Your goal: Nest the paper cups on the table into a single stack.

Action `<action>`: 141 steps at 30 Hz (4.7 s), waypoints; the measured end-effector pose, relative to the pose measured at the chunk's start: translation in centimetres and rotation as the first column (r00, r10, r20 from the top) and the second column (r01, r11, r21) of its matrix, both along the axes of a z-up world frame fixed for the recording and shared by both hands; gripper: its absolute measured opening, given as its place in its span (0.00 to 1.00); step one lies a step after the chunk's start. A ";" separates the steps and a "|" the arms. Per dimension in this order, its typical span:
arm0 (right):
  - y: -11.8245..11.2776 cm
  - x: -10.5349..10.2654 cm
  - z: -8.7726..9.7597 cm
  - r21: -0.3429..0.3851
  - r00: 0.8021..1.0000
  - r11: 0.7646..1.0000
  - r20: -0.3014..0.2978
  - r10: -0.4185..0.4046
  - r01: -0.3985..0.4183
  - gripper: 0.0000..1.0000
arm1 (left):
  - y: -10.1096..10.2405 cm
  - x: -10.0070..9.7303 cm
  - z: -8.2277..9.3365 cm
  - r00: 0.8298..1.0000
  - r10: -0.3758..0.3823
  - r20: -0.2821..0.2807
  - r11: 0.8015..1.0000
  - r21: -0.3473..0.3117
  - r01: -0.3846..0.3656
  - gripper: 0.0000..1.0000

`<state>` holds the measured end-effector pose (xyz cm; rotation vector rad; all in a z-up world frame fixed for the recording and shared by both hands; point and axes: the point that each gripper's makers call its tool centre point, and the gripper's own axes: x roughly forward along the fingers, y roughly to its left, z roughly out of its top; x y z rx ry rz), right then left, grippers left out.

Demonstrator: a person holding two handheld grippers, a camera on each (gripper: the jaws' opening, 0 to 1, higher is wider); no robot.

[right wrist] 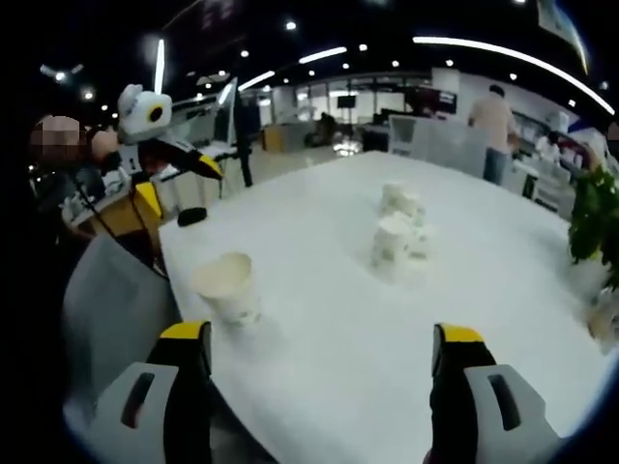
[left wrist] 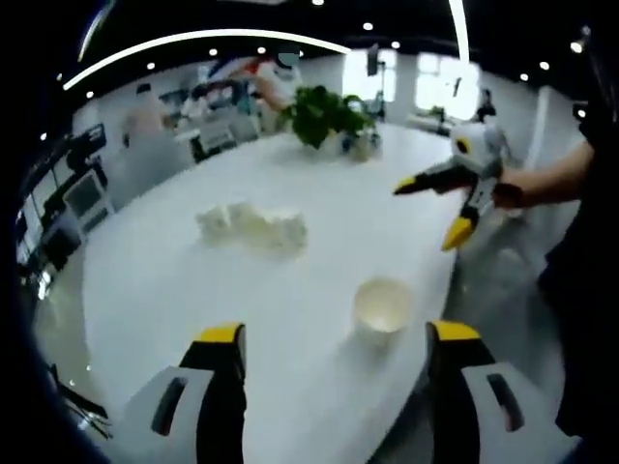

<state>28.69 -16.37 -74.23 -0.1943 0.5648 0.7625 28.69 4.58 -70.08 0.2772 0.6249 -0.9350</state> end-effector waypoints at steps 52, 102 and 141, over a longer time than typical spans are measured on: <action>3.6 19.4 -4.1 -0.052 0.996 0.999 -0.093 0.002 -0.007 0.59 | 2.5 4.1 -3.0 0.991 0.010 0.135 0.999 -0.044 -0.004 0.99; 4.9 20.0 -2.7 -0.079 0.997 0.995 -0.052 0.063 -0.067 0.35 | 2.7 4.0 -2.8 0.989 0.085 0.118 0.994 -0.080 -0.076 0.99; 1.2 16.9 -1.2 -0.024 0.999 1.000 -0.040 0.018 -0.019 0.35 | 2.0 3.1 -1.3 0.989 0.063 0.130 0.998 -0.024 -0.060 0.99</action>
